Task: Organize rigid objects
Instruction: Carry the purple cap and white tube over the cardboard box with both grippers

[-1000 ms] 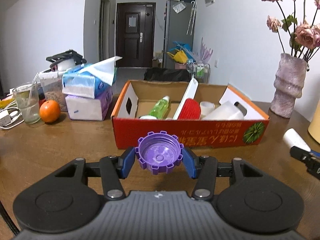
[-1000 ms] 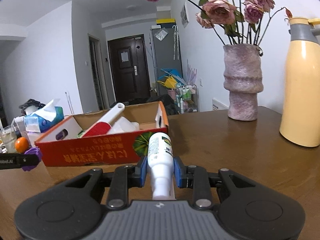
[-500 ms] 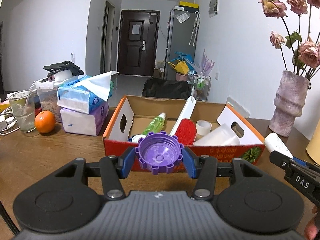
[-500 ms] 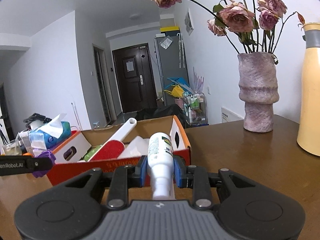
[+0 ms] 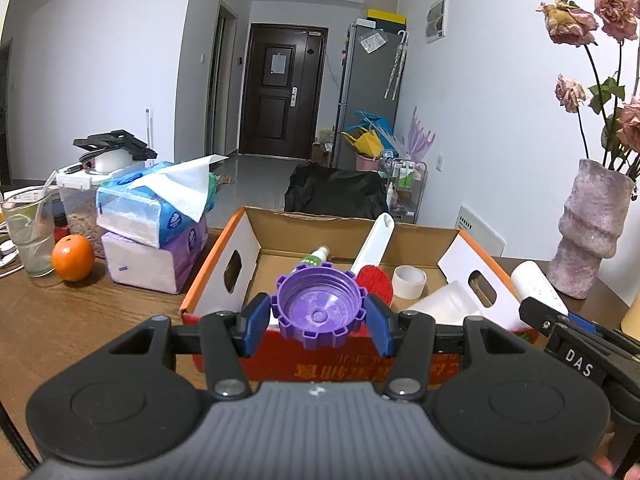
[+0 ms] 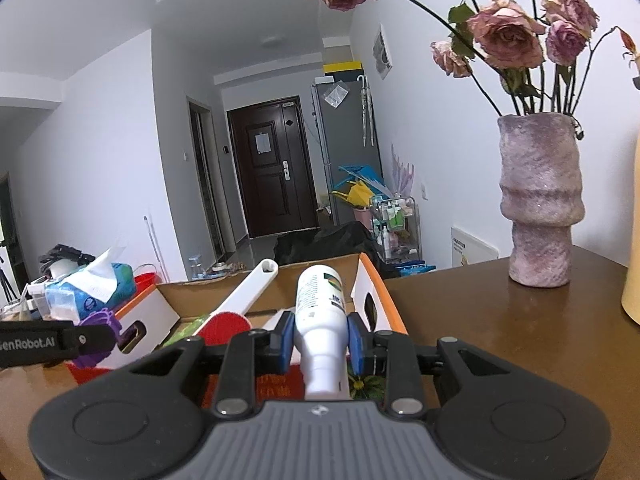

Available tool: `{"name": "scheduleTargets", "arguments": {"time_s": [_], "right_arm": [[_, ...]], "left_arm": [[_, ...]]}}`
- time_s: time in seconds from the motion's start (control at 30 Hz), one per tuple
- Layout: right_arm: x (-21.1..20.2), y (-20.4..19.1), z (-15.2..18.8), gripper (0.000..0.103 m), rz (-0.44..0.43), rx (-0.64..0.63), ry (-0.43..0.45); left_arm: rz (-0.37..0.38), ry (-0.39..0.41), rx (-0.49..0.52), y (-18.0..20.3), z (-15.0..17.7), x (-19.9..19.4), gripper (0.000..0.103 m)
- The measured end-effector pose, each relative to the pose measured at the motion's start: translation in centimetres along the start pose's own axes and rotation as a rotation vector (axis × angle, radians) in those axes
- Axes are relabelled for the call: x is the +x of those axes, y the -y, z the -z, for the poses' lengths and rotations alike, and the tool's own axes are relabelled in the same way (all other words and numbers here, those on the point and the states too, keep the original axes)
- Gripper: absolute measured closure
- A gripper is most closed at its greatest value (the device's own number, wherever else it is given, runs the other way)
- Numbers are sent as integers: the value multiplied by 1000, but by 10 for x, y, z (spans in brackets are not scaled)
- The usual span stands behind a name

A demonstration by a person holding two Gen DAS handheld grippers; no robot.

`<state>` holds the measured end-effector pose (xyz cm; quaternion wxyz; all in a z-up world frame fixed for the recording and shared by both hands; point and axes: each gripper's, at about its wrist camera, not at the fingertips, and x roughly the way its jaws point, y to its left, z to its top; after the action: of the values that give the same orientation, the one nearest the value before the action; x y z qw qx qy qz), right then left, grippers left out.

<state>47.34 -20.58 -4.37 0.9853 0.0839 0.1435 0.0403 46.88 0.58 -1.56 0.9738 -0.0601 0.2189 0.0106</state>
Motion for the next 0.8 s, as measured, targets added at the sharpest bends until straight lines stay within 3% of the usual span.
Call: {"name": "scheduleTargets", "arguments": {"time_s": [0.8], "right_arm": [[74, -7, -19, 76, -18, -39, -7]], "left_arm": [[-42, 7, 7, 1, -25, 67, 50]]}}
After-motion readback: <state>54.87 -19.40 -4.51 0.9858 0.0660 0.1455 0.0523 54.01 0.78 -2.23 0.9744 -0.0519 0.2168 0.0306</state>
